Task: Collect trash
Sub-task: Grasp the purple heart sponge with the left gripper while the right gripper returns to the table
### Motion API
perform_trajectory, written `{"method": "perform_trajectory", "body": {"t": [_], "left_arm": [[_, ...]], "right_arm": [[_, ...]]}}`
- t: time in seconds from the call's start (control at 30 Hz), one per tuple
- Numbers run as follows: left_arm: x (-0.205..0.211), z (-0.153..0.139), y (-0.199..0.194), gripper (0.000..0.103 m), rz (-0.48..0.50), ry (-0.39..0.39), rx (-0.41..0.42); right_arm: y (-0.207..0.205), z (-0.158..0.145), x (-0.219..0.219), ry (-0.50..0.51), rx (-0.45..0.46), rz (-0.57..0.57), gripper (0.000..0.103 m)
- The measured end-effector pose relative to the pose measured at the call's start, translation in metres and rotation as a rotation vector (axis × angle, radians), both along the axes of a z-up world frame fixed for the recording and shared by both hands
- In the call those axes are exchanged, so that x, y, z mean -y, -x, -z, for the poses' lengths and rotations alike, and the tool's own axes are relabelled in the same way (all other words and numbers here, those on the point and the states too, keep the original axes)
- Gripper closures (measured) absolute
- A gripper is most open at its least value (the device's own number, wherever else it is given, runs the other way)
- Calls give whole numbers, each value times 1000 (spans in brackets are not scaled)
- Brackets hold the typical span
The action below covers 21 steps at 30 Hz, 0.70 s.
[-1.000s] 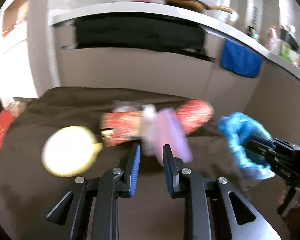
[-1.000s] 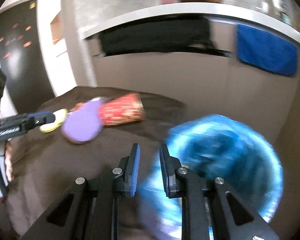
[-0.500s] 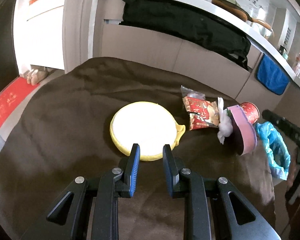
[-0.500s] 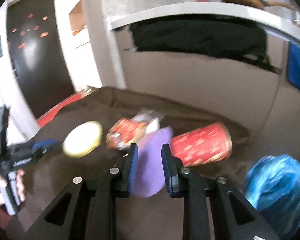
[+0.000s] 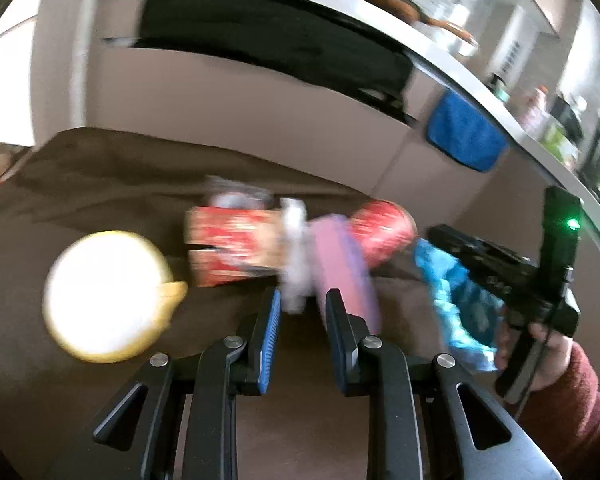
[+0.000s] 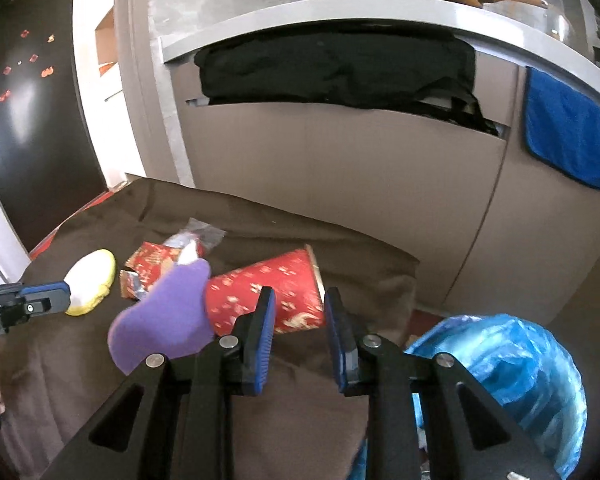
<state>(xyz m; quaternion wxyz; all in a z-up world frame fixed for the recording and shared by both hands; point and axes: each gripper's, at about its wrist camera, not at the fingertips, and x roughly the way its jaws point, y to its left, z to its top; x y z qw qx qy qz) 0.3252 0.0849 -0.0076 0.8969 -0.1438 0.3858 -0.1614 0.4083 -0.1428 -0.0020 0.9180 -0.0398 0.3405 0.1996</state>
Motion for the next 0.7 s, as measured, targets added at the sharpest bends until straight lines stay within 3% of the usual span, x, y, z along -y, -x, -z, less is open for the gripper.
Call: {"method": "perform_trajectory", "body": {"t": [0.13,0.2,0.27,0.33,0.43,0.7], "left_arm": [[34,3,-12,76,3,-21,-4],[40,5,-17,71,-20,-23,-9],[45,7,-23,55,-43,-44,-15],[49,11,-26,50,-61,-77,-22],[48,20,-31,50,-123,-100,-35],[31,39,-39,49,-182,21,-94]], "right_arm": [[3,6,21,-32,-17,12,80],[7,9,28,-49,-22,11,80],[10,11,35,-57,-26,5,80],[15,15,41,-53,-21,-5,80],[19,20,46,-56,-23,-13,80],[25,24,53,-79,-22,-50,80]]}}
